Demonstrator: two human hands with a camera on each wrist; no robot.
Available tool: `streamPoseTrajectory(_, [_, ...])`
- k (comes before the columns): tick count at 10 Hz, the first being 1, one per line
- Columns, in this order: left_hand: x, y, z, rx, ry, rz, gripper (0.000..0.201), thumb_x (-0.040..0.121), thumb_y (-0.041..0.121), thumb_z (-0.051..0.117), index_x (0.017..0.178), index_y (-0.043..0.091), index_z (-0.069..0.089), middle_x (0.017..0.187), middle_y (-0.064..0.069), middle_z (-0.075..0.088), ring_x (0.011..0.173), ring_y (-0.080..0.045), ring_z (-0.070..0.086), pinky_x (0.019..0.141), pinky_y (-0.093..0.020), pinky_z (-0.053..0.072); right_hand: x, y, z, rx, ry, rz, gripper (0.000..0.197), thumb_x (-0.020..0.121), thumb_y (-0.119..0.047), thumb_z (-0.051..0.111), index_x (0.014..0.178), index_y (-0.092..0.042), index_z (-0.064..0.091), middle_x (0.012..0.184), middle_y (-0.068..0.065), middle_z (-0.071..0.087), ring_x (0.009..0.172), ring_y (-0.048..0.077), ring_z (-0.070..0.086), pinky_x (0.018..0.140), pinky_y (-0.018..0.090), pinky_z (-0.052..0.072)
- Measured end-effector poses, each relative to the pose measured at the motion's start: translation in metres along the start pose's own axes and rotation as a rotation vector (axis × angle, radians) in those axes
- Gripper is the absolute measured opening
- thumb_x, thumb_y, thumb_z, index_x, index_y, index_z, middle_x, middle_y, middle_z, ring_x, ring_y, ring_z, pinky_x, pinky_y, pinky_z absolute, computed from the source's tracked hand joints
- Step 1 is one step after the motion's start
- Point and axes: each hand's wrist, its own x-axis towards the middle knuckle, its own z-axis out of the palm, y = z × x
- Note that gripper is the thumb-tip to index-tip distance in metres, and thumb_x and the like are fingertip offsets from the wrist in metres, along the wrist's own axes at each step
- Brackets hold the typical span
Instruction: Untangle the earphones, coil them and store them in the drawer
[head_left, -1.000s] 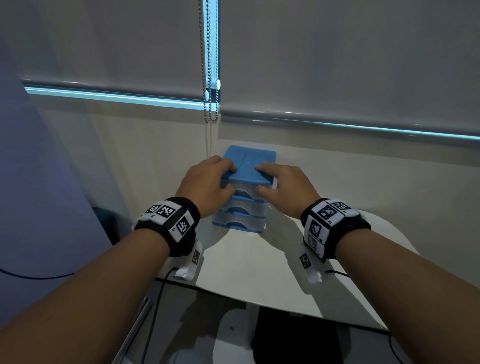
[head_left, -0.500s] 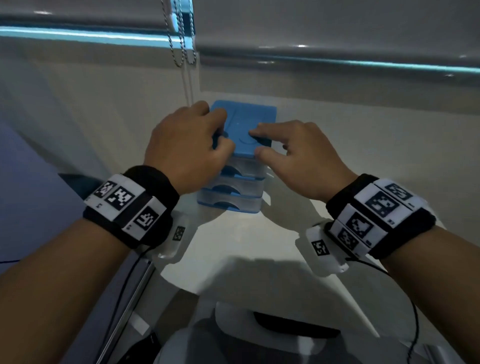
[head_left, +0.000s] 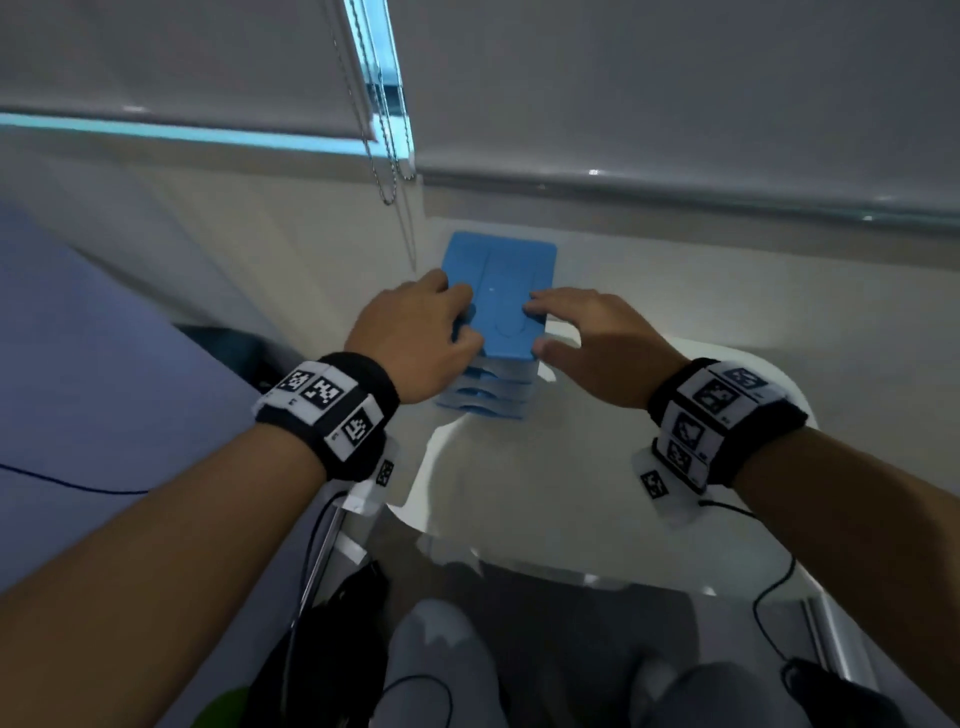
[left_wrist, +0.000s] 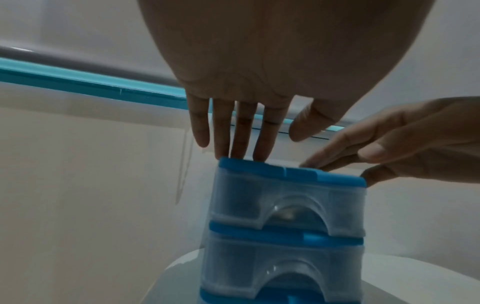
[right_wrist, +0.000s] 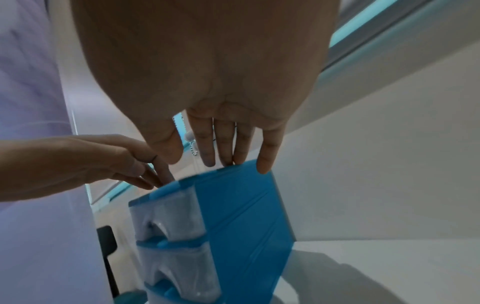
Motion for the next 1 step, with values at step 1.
streamPoseTrajectory(1, [0.0047, -0.0032, -0.0257, -0.075, -0.217, -0.018, 0.030, 0.094, 0.037, 0.051, 0.118, 0.023, 0.063, 0.112, 0.000, 0.056, 0.100, -0.027, 0.059, 0.080, -0.036, 0.045, -0.0076, -0.0120, -0.0308, -0.045, -0.094, 0.046, 0.043, 0.099, -0.034, 0.058, 0.139, -0.018, 0.058, 0.146, -0.001, 0.057, 0.135, 0.019, 0.050, 0.111, 0.031, 0.035])
